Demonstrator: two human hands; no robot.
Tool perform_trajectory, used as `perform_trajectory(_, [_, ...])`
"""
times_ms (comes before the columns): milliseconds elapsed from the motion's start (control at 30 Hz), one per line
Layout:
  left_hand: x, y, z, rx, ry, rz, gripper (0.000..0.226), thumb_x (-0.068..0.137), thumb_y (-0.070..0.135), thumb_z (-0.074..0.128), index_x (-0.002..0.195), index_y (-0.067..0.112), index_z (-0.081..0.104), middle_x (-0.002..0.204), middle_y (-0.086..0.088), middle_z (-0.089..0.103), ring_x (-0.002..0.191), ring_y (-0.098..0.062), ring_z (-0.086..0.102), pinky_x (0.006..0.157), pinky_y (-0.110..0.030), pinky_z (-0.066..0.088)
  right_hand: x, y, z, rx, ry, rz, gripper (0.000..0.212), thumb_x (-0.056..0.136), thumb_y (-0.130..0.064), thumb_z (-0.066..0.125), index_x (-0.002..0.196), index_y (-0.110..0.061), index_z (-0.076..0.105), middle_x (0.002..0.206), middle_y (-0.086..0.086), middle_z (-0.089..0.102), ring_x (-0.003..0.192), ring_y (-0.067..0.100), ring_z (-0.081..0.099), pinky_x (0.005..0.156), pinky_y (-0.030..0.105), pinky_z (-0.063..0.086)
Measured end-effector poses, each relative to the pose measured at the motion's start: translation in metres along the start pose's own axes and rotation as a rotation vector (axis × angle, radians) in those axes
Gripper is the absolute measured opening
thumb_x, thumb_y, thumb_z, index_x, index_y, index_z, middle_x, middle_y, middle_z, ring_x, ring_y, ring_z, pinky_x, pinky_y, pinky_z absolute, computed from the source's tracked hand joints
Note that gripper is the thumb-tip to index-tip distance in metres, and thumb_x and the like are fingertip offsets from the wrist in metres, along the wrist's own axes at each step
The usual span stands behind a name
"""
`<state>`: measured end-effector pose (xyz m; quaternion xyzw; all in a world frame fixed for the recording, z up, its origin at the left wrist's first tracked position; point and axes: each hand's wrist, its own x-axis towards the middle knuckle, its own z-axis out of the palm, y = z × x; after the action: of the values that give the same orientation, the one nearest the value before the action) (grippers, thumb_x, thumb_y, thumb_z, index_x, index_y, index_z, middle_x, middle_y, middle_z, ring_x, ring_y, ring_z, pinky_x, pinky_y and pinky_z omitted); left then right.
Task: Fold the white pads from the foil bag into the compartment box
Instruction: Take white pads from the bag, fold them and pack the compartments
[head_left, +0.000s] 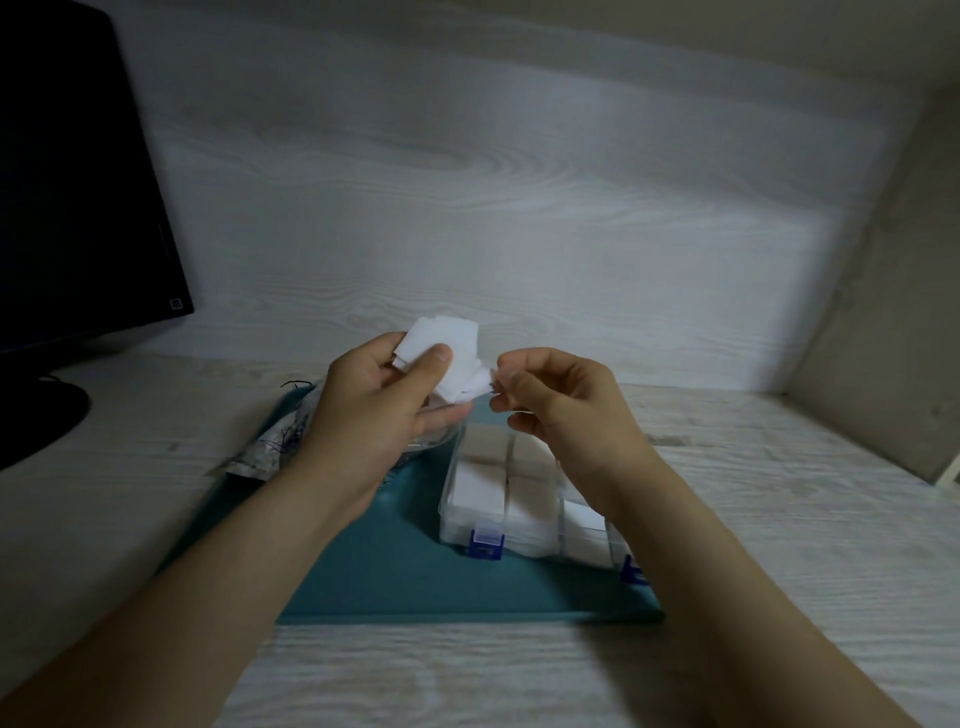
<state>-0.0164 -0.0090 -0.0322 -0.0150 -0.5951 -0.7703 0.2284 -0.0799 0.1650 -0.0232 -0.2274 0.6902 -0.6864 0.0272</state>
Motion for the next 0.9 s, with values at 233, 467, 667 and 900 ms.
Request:
perform_trajectory(233, [-0.0002,0.0004,-0.0017,0.017,-0.007,-0.012,0.019,0.105,0.014,0.063,0.123,0.009,0.069,0.114,-0.010,0.079,0.106,-0.026,0.078,0.086,-0.037,0.065,-0.0030,-0.0014,0.0012,-0.071,-0.086,0.026,0.017,0.098,-0.023,0.073,0.112,-0.015,0.078,0.102,0.010,0.079,0.084,0.015,0.071,0.081,0.031,0.057])
perform_trajectory(467, [0.0037,0.0007,-0.0045,-0.004,0.049,-0.048,0.017,0.106,0.014,0.062,0.120,0.007,0.069,0.114,-0.014,0.078,0.102,-0.027,0.079,0.081,-0.035,0.065,0.0005,-0.0037,-0.0010,0.117,0.039,-0.028,0.015,0.097,-0.008,0.068,0.083,-0.011,0.071,0.084,0.006,0.069,0.087,0.022,0.067,0.091,0.041,0.056])
perform_trajectory(667, [-0.0004,-0.0033,-0.0041,0.100,0.008,-0.014,0.013,0.102,0.009,0.068,0.113,0.008,0.074,0.102,-0.014,0.080,0.096,-0.027,0.079,0.078,-0.033,0.065,-0.0011,-0.0082,-0.0045,0.274,0.039,-0.122,0.006,0.082,-0.008,0.064,0.077,-0.010,0.062,0.078,0.007,0.061,0.074,0.021,0.063,0.073,0.036,0.060])
perform_trajectory(900, [-0.0050,-0.0022,-0.0007,0.310,-0.053,0.062,0.019,0.095,0.008,0.077,0.111,0.010,0.068,0.094,-0.003,0.082,0.067,-0.020,0.075,0.057,-0.030,0.061,-0.0005,-0.0065,-0.0051,0.156,0.022,-0.178,0.023,0.089,0.004,0.053,0.078,-0.012,0.064,0.077,0.004,0.057,0.073,0.016,0.057,0.059,0.034,0.051])
